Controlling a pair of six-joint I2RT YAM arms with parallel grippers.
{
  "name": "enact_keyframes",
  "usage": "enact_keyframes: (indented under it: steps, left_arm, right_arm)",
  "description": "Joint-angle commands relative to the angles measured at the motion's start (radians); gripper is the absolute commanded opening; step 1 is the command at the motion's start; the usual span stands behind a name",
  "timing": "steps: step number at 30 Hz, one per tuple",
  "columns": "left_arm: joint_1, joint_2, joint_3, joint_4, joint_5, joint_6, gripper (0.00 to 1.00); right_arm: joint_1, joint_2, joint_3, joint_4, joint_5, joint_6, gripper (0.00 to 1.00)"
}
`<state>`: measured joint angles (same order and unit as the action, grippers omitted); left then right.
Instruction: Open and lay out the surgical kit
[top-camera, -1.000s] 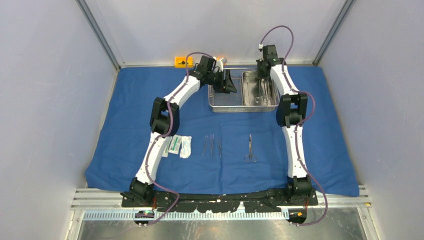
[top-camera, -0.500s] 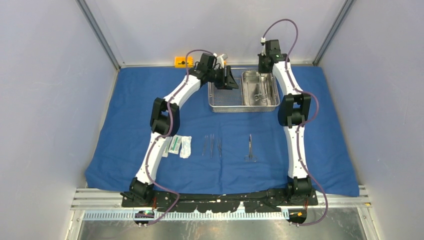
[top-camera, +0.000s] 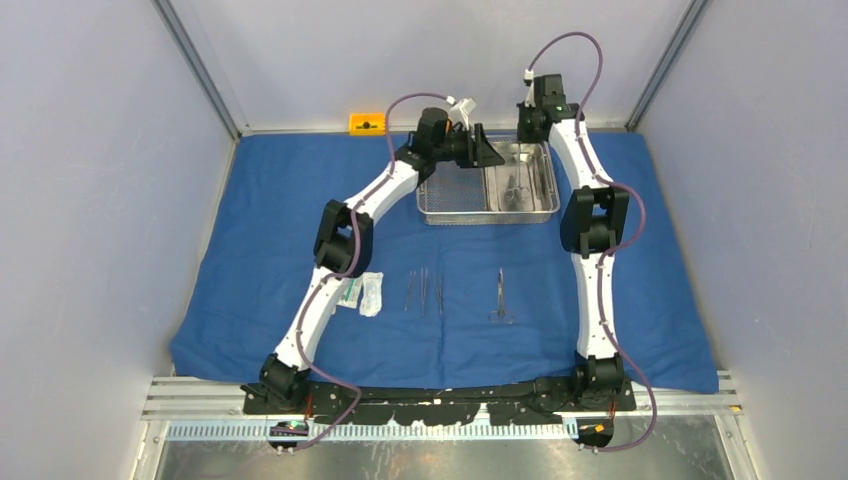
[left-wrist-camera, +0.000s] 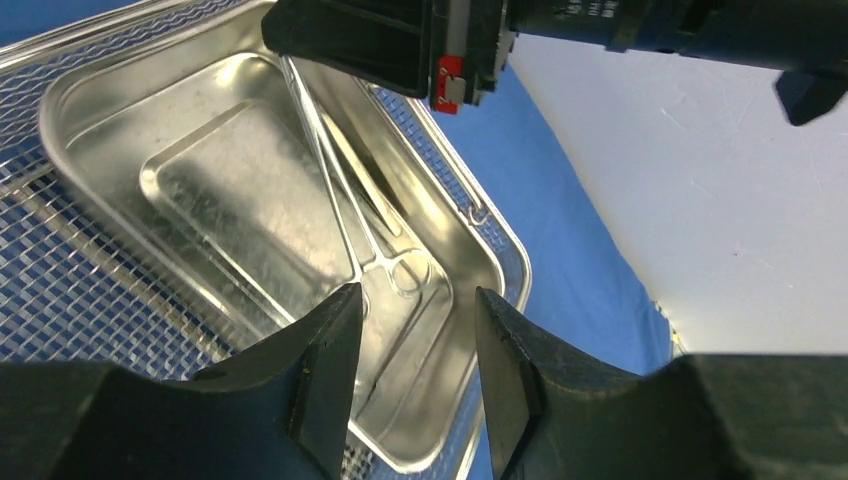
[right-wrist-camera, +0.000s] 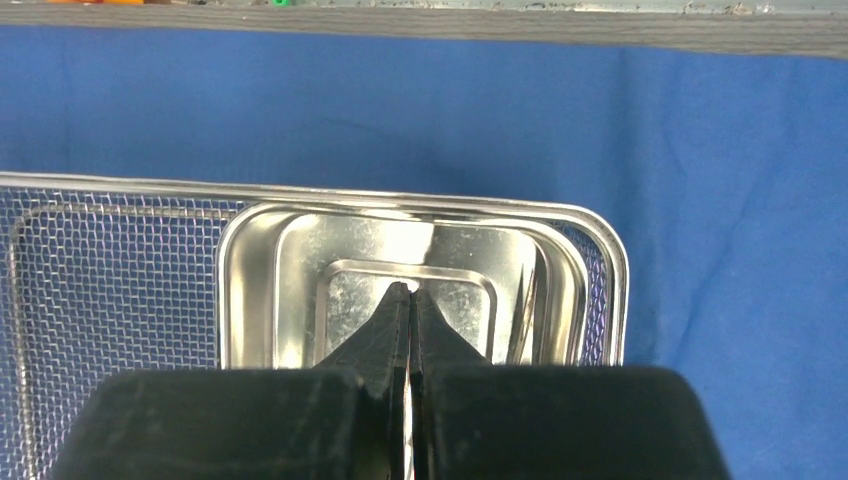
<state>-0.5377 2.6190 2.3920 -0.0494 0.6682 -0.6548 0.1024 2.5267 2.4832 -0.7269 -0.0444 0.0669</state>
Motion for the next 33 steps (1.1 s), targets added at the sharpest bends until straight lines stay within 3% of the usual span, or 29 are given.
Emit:
enact_keyframes:
  steps: [1, 9, 17, 33]
  left_arm:
    - [-0.025, 0.078, 0.076, 0.171, -0.049, -0.036, 0.47]
    - [-0.058, 0.185, 0.161, 0.161, -0.22, -0.031, 0.47]
    - [-0.085, 0.251, 0.218, 0.214, -0.246, 0.013, 0.48]
    - [-0.119, 0.275, 0.256, 0.173, -0.351, 0.102, 0.52]
  right_arm:
    - [0.0, -0.115, -0.036, 0.036, -0.024, 0.026, 0.0]
    - [-0.001, -0.157, -0.109, 0.054, -0.029, 0.028, 0.0]
    - [-0.001, -0.181, -0.163, 0.069, -0.031, 0.028, 0.0]
    - [-0.001, -0.211, -0.171, 0.069, -0.048, 0.042, 0.0]
